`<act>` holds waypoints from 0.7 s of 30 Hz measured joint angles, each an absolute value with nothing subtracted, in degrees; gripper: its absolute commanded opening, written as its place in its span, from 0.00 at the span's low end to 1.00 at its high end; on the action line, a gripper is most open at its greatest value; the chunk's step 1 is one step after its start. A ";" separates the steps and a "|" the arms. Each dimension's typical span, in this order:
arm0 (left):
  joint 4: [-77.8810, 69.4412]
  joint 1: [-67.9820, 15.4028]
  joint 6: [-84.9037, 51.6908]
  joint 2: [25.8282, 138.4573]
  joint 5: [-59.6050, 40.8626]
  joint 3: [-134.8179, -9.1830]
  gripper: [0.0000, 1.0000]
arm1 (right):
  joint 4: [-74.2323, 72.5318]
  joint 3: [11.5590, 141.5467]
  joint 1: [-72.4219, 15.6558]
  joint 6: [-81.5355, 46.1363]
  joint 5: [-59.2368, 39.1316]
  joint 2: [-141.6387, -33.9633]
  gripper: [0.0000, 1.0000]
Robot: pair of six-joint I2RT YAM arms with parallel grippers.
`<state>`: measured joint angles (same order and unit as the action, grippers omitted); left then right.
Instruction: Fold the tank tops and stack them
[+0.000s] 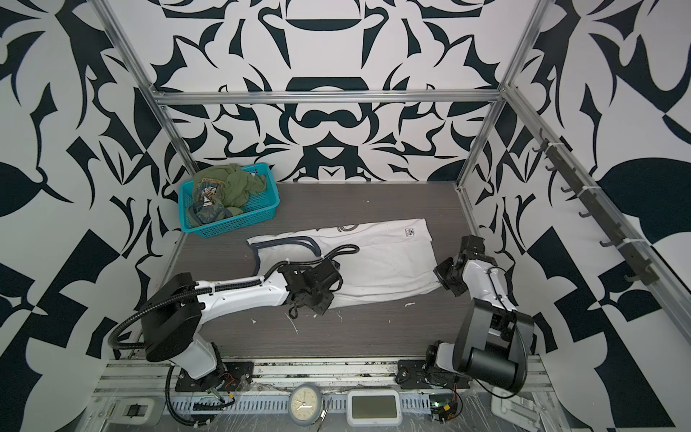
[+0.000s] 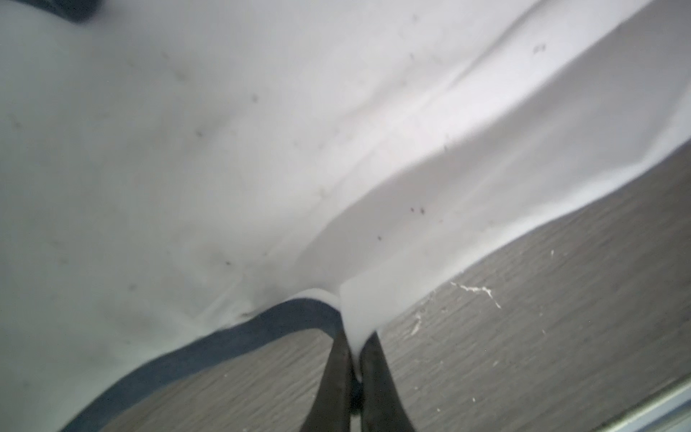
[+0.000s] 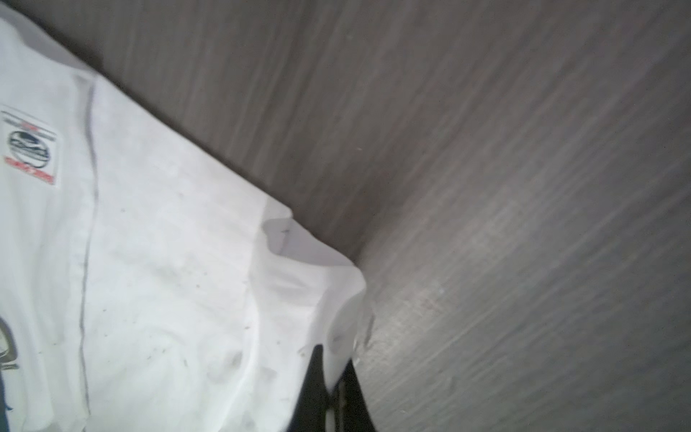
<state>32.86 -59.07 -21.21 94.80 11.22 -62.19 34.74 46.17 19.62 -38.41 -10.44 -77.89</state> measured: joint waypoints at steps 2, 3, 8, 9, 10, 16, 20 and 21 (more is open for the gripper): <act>32.84 -56.97 -19.92 94.80 10.79 -64.01 0.04 | 34.30 48.38 18.15 -38.63 -10.98 -79.92 0.00; 32.84 -55.79 -19.31 94.87 10.55 -65.14 0.04 | 34.04 49.52 17.45 -38.83 -11.27 -81.03 0.00; 32.38 -50.57 -16.67 98.08 9.30 -71.35 0.04 | 33.15 56.10 14.41 -39.86 -11.38 -87.11 0.01; 32.25 -49.45 -16.36 99.15 8.95 -72.53 0.04 | 32.93 57.63 14.04 -40.12 -11.35 -88.49 0.01; 32.05 -48.49 -16.08 100.14 8.69 -73.41 0.04 | 32.67 58.83 13.80 -40.32 -11.31 -89.62 0.01; 31.18 -43.05 -14.96 107.07 6.20 -78.43 0.04 | 31.35 66.19 12.99 -40.71 -10.90 -97.34 0.02; 31.09 -41.10 -14.98 110.72 5.26 -80.62 0.04 | 30.94 70.52 12.21 -40.91 -10.61 -102.54 0.03; 31.11 -40.71 -15.05 111.44 5.08 -81.03 0.05 | 30.85 71.50 11.94 -40.99 -10.55 -103.83 0.04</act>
